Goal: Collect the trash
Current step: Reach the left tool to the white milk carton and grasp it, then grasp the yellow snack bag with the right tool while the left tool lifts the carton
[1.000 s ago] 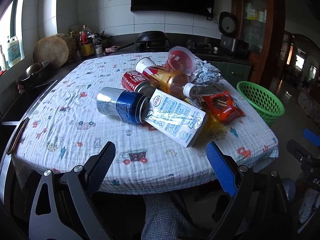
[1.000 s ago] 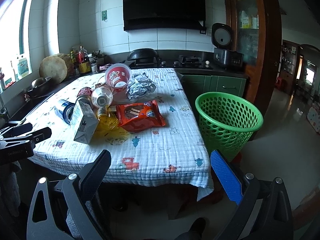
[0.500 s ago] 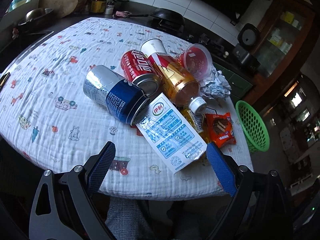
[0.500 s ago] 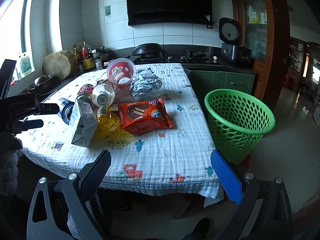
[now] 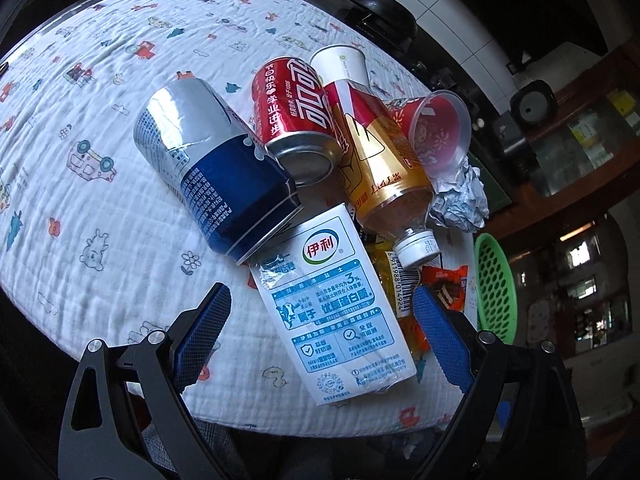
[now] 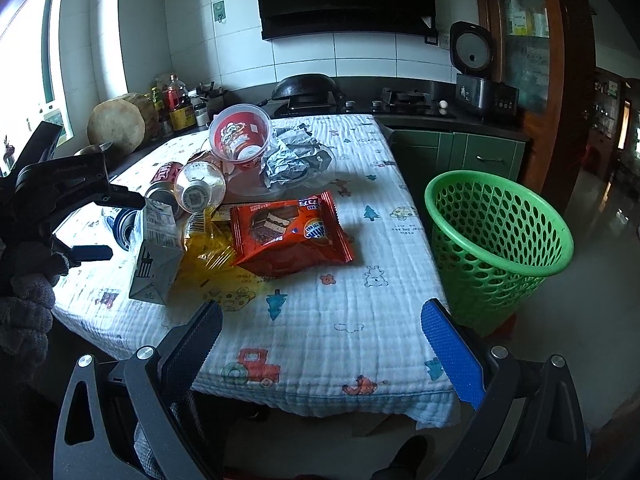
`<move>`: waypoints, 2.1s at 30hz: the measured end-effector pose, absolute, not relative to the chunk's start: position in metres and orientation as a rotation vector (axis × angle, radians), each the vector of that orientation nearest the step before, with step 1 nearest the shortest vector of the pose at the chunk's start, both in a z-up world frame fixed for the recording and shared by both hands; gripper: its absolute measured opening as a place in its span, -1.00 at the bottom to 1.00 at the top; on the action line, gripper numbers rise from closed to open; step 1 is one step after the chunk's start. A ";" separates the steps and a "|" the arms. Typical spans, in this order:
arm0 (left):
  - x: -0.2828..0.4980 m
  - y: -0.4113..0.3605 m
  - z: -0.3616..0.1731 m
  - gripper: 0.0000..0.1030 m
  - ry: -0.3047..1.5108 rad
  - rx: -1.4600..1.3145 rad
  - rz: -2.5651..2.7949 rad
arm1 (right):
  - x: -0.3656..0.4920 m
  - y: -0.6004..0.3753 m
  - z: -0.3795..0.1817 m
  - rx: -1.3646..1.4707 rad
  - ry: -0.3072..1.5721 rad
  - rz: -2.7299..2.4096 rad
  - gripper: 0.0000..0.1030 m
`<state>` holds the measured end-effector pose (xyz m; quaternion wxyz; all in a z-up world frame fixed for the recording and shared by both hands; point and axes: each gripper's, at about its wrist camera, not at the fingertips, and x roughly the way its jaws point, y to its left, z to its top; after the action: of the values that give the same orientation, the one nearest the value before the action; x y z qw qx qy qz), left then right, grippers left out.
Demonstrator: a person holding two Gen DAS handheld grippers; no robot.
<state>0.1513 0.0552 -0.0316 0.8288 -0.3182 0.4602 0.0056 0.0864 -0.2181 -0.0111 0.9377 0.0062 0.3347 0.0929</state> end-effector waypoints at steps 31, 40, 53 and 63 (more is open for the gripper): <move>0.158 0.027 -0.046 0.39 1.029 -0.660 -0.153 | 0.116 -0.199 -0.004 -0.015 0.718 0.280 0.79; 0.138 0.053 -0.006 0.39 0.917 -0.526 -0.173 | 0.135 -0.162 -0.001 0.008 0.752 0.428 0.43; 0.122 0.090 0.017 0.39 0.840 -0.443 -0.211 | 0.184 -0.102 -0.025 -0.050 0.837 0.515 0.13; 0.127 0.093 0.021 0.39 0.831 -0.374 -0.237 | 0.209 -0.096 -0.045 -0.061 0.874 0.463 0.07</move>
<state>0.1270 0.0935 0.0206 0.8912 -0.1803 0.4001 -0.1144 0.2090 -0.0957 -0.0449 0.8796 -0.0293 0.4195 0.2223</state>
